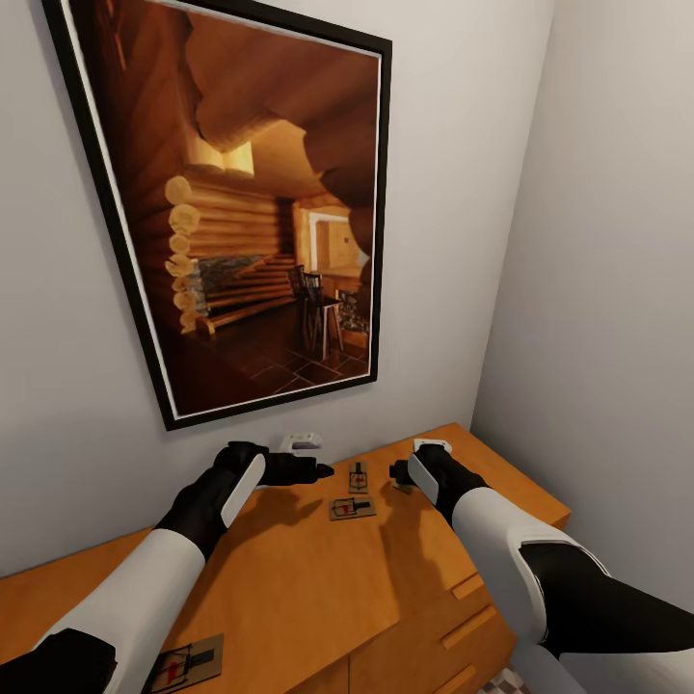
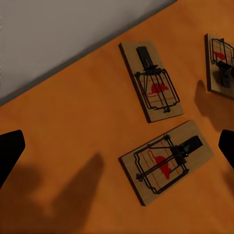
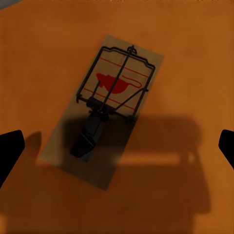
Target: Take the four mousetraps from the cabinet in the bathroom and place them on the bathroom floor. Make sure all four end up on the same floor surface, and ensure that at least two of them are either under or directly next to the same bathroom sink.
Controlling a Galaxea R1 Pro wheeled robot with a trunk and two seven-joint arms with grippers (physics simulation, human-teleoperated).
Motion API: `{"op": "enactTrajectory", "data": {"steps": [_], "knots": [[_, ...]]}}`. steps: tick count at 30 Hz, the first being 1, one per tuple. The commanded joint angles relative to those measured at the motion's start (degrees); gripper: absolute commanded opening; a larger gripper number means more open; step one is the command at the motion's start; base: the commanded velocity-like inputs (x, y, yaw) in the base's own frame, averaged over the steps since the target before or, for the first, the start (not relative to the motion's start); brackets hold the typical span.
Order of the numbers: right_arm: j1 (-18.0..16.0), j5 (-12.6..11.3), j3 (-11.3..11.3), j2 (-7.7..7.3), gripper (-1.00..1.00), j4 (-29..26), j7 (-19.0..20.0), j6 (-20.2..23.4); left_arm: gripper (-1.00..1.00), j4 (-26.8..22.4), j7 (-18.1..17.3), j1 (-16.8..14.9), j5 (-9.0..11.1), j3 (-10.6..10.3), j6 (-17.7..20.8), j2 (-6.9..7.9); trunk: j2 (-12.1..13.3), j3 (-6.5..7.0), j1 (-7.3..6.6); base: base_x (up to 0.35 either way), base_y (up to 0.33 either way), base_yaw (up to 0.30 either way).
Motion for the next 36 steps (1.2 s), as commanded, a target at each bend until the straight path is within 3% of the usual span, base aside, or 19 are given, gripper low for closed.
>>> {"op": "enactTrajectory", "data": {"steps": [1, 36], "knots": [[0.0, -0.5, -0.3, 0.04, 1.00, -0.1, -0.4, 0.1, 1.00, 0.0, -0.2, 0.0, -0.2, 0.0, 0.2, 0.01, -0.1, -0.09, 0.01, 0.000, 0.000, 0.000], [0.0, -0.5, -0.3, 0.04, 1.00, -0.1, -0.4, 0.1, 1.00, 0.0, -0.2, 0.0, -0.2, 0.0, 0.2, 0.00, -0.1, -0.09, 0.01, 0.000, 0.018, 0.000]]}}
